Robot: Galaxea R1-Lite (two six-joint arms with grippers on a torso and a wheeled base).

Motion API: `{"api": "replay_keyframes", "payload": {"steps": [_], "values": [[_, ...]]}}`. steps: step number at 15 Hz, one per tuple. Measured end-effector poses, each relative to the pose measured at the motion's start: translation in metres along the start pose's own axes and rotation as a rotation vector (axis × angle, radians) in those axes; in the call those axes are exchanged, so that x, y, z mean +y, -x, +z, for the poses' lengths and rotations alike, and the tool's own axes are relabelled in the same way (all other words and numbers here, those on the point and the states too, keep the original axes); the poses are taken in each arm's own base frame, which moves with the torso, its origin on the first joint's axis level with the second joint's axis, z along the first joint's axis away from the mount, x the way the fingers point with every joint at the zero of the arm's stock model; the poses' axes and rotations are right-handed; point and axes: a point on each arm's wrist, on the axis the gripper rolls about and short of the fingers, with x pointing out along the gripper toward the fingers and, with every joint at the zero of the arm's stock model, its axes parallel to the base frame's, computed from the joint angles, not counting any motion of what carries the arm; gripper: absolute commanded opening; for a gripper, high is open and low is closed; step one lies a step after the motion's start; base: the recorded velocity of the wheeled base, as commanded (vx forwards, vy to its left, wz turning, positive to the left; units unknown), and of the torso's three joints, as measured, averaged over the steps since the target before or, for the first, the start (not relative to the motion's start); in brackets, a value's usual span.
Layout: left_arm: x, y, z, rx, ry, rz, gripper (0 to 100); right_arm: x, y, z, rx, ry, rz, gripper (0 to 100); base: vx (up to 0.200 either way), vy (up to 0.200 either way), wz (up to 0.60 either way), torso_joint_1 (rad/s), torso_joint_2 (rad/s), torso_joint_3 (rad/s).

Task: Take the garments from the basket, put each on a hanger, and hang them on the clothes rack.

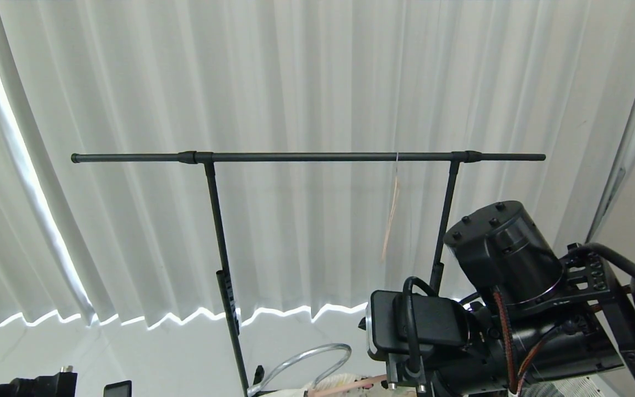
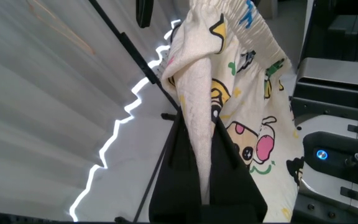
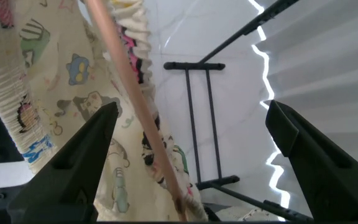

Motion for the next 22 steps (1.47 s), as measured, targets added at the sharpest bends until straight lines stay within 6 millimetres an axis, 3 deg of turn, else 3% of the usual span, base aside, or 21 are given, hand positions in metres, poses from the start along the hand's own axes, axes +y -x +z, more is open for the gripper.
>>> {"api": "replay_keyframes", "payload": {"steps": [1, 13, 14, 18, 22], "values": [[0.000, 0.000, 0.000, -0.001, 0.000, 0.000, 0, 0.000, 0.000, 0.000, 0.000, 0.001, 0.000, 0, 0.000, 0.000, 0.00, 0.000, 0.00, 0.000], [0.003, -0.004, 0.005, -0.003, -0.003, 0.003, 0, -0.005, 0.009, 0.007, -0.041, 0.051, -0.133, 0, 0.000, 0.000, 0.00, 0.000, 0.00, 0.000], [0.003, -0.005, 0.005, -0.001, -0.004, 0.002, 100, -0.007, 0.009, 0.011, -0.071, 0.089, -0.168, 0, 0.000, 0.000, 0.00, 0.000, 0.00, 0.000], [0.003, -0.005, 0.005, 0.007, -0.007, 0.009, 100, -0.011, 0.011, 0.012, -0.104, 0.158, -0.217, 0, 0.000, 0.000, 0.00, 0.000, 0.00, 0.000], [0.011, -0.002, 0.000, 0.024, 0.019, 0.075, 100, -0.030, 0.019, 0.009, -0.130, 0.255, -0.318, 0, 0.000, 0.000, 0.00, 0.000, 0.00, 0.000]]}}
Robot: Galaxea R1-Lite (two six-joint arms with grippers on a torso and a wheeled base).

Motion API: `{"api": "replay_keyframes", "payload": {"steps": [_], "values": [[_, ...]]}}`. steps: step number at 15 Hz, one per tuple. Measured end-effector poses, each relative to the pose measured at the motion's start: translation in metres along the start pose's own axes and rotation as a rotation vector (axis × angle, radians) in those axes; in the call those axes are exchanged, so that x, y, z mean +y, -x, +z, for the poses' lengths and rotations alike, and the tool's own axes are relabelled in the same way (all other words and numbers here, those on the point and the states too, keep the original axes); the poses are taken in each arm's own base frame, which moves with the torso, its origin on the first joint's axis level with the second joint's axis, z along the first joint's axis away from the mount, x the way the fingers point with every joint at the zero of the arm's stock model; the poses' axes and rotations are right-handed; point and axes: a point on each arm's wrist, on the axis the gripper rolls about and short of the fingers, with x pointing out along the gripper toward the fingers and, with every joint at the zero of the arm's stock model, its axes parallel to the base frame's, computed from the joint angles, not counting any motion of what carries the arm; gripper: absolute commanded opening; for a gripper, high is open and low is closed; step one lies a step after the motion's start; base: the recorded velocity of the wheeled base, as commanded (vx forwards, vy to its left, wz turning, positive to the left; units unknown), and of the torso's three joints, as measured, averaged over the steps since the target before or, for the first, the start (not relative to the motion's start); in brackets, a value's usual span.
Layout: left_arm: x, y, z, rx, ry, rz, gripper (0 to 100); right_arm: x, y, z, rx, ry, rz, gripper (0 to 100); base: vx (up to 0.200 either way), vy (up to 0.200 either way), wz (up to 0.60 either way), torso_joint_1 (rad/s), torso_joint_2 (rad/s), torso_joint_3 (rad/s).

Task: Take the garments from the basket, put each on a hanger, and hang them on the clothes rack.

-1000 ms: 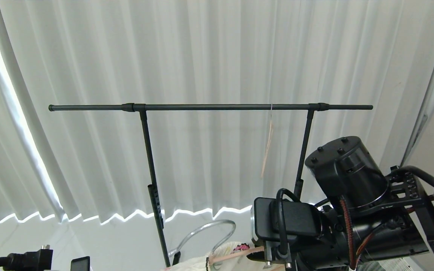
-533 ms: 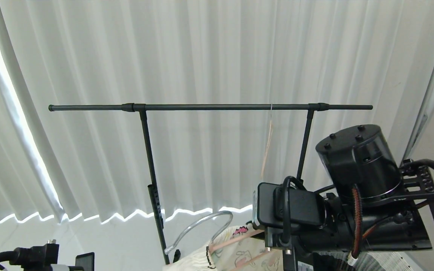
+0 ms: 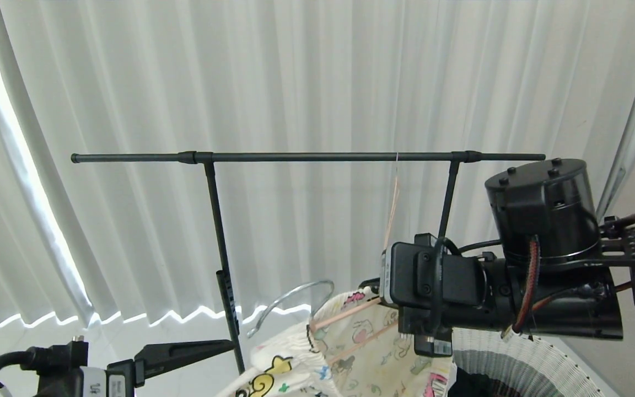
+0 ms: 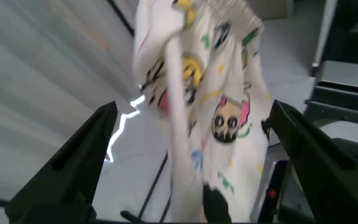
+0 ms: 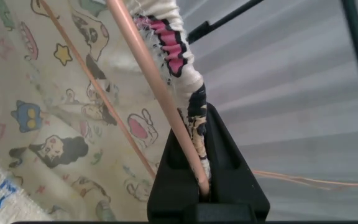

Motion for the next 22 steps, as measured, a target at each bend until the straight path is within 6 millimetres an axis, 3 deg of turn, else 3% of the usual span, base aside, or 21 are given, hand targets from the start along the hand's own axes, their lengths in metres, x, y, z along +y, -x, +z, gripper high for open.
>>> {"api": "replay_keyframes", "payload": {"steps": [4, 8, 12, 16, 17, 22], "values": [[0.012, 0.020, -0.020, 0.028, 0.061, 0.179, 100, -0.008, 0.018, -0.023, 0.043, -0.007, -0.070, 0, 0.000, 0.000, 0.00, 0.000, 0.00, 0.000], [0.005, 0.038, -0.048, 0.074, 0.106, 0.291, 100, -0.010, 0.047, -0.039, 0.075, -0.040, -0.136, 0, 0.000, 0.000, 0.00, 0.000, 0.00, 0.000], [0.008, 0.031, -0.052, 0.130, 0.073, 0.275, 100, -0.011, 0.061, -0.035, 0.047, -0.050, -0.178, 0, 0.000, 0.000, 0.00, 0.000, 0.00, 0.000], [0.017, 0.010, -0.049, 0.200, 0.080, 0.206, 100, -0.015, 0.063, -0.031, 0.009, -0.046, -0.218, 0, 0.000, 0.000, 0.00, 0.000, 0.00, 0.000], [0.019, 0.004, -0.049, 0.206, 0.087, 0.167, 0, -0.015, 0.064, -0.030, 0.007, -0.044, -0.220, 0, 0.000, 0.000, 0.00, 0.000, 0.00, 0.000], [0.023, -0.005, -0.053, 0.254, 0.117, 0.147, 0, -0.016, 0.064, -0.030, 0.000, -0.060, -0.227, 0, 0.000, 0.000, 0.00, 0.000, 0.00, 0.000]]}}
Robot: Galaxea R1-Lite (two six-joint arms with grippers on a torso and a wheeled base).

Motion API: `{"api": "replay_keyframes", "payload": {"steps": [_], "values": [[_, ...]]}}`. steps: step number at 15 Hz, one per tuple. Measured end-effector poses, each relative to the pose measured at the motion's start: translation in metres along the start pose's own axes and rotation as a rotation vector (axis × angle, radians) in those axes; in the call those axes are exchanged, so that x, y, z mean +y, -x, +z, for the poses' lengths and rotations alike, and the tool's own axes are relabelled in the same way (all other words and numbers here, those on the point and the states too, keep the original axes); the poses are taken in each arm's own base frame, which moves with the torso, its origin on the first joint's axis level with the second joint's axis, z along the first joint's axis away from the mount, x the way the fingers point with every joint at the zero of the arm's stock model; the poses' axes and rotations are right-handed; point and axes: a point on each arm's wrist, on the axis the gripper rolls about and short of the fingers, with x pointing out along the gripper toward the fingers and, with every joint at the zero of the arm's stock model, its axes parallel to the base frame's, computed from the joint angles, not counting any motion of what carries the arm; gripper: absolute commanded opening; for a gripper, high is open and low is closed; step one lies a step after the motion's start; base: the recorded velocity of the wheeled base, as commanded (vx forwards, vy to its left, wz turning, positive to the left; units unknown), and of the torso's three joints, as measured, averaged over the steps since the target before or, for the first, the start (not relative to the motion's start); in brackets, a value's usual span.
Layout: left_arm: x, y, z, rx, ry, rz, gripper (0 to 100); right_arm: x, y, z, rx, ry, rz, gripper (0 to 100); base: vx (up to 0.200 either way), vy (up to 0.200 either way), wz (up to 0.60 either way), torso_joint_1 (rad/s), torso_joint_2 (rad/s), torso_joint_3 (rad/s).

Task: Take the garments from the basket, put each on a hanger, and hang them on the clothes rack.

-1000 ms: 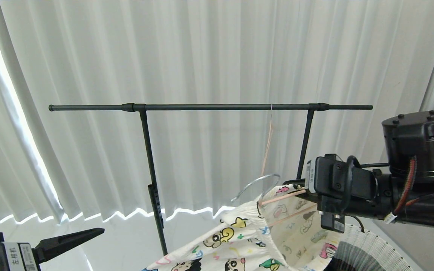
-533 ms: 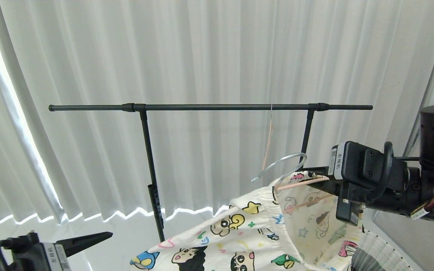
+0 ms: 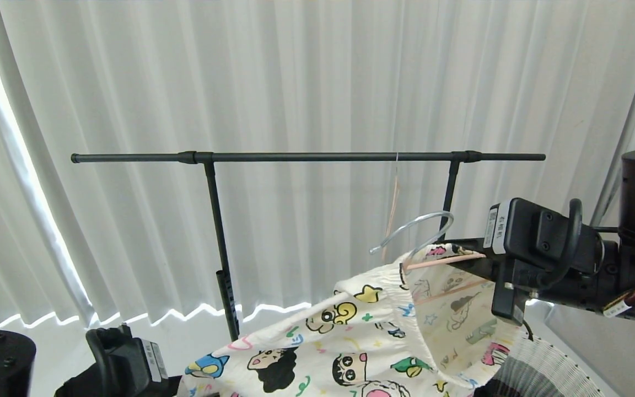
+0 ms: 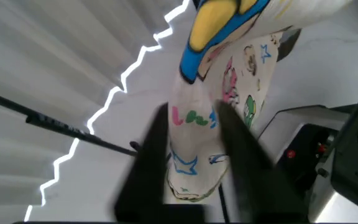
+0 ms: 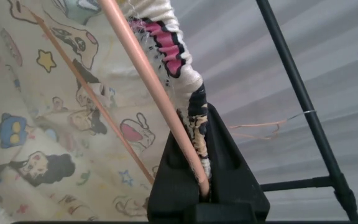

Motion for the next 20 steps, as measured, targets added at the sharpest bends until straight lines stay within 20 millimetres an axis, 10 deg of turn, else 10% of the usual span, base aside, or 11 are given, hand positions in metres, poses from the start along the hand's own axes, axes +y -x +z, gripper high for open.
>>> {"api": "replay_keyframes", "payload": {"steps": [9, 10, 20], "values": [[0.020, 0.001, -0.021, 0.128, 0.116, 0.186, 0, -0.022, 0.006, -0.011, 0.026, -0.083, -0.144, 0, 0.000, 0.000, 0.00, 0.000, 0.00, 0.000], [0.020, 0.001, -0.021, 0.128, 0.115, 0.183, 100, -0.023, 0.006, -0.011, 0.027, -0.089, -0.150, 0, 0.000, 0.000, 0.00, 0.000, 0.00, 0.000], [0.025, 0.012, -0.018, 0.070, 0.363, 0.318, 100, 0.000, 0.026, -0.040, 0.277, -0.237, -0.338, 0, 0.000, 0.000, 0.00, 0.000, 0.00, 0.000]]}}
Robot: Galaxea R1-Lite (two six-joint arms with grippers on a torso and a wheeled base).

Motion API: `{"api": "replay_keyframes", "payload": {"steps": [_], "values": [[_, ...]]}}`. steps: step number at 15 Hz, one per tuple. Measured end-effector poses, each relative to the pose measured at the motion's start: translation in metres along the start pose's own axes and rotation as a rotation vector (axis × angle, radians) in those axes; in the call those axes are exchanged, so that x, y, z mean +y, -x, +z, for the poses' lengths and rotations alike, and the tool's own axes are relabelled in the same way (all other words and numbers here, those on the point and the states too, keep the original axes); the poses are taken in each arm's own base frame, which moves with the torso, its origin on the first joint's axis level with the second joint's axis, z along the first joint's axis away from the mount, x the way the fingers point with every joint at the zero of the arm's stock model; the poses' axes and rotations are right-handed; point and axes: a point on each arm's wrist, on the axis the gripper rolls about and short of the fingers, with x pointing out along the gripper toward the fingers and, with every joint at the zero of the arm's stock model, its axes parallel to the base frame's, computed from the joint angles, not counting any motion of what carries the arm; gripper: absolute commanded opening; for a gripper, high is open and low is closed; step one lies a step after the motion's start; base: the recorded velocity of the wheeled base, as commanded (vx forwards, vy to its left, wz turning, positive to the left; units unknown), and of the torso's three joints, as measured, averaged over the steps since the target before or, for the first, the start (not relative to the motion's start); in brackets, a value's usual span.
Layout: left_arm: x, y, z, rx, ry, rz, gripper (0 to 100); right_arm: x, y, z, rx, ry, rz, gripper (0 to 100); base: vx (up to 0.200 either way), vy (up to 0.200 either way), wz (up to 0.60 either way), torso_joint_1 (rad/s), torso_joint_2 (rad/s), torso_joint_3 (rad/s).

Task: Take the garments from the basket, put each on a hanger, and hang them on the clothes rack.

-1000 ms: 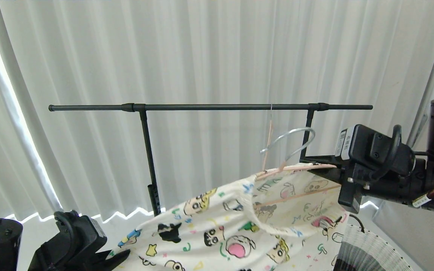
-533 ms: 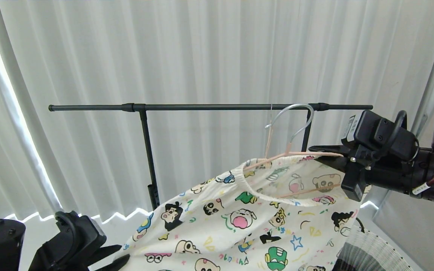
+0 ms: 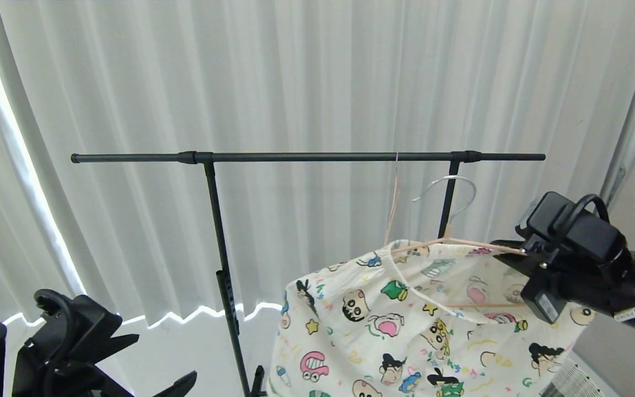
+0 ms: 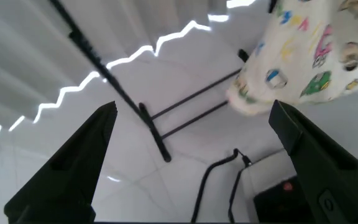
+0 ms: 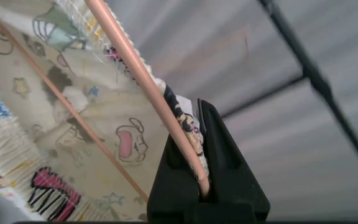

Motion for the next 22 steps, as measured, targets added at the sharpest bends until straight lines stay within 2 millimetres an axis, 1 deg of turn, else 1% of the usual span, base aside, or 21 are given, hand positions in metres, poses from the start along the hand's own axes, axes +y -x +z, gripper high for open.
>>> {"api": "replay_keyframes", "payload": {"steps": [3, 6, 8, 10, 12, 14, 16, 19, 22], "values": [[0.012, 0.003, 0.001, -0.006, 0.049, 0.109, 100, -0.003, 0.020, -0.032, 0.217, -0.062, -0.092, 0, 0.000, 0.000, 0.00, 0.000, 0.00, 0.000], [0.018, 0.006, 0.004, -0.016, 0.063, 0.186, 100, -0.019, 0.046, -0.061, 0.437, -0.116, -0.198, 0, 0.000, 0.000, 0.00, 0.000, 0.00, 0.000], [0.019, 0.007, 0.005, -0.021, 0.065, 0.205, 100, -0.031, 0.065, -0.080, 0.584, -0.186, -0.292, 0, 0.000, 0.000, 0.00, 0.000, 0.00, 0.000], [0.019, 0.008, 0.008, -0.032, 0.060, 0.208, 100, -0.042, 0.080, -0.094, 0.683, -0.267, -0.401, 0, 0.000, 0.000, 0.00, 0.000, 0.00, 0.000], [0.019, 0.009, 0.009, -0.037, 0.051, 0.210, 100, -0.048, 0.088, -0.101, 0.728, -0.372, -0.487, 0, 0.000, 0.000, 0.00, 0.000, 0.00, 0.000], [0.019, 0.009, 0.010, -0.037, 0.025, 0.210, 100, -0.053, 0.083, -0.104, 0.724, -0.497, -0.541, 0, 0.000, 0.000, 0.00, 0.000, 0.00, 0.000], [0.020, 0.009, 0.011, -0.041, 0.020, 0.210, 100, -0.062, 0.068, -0.099, 0.660, -0.606, -0.573, 0, 0.000, 0.000, 0.00, 0.000, 0.00, 0.000], [0.020, 0.010, 0.014, -0.052, 0.013, 0.212, 100, -0.075, 0.031, -0.077, 0.500, -0.627, -0.548, 0, 0.000, 0.000, 0.00, 0.000, 0.00, 0.000], [0.020, 0.010, 0.015, -0.055, 0.005, 0.213, 100, -0.074, -0.007, -0.057, 0.357, -0.596, -0.467, 0, 0.000, 0.000, 0.00, 0.000, 0.00, 0.000]]}}
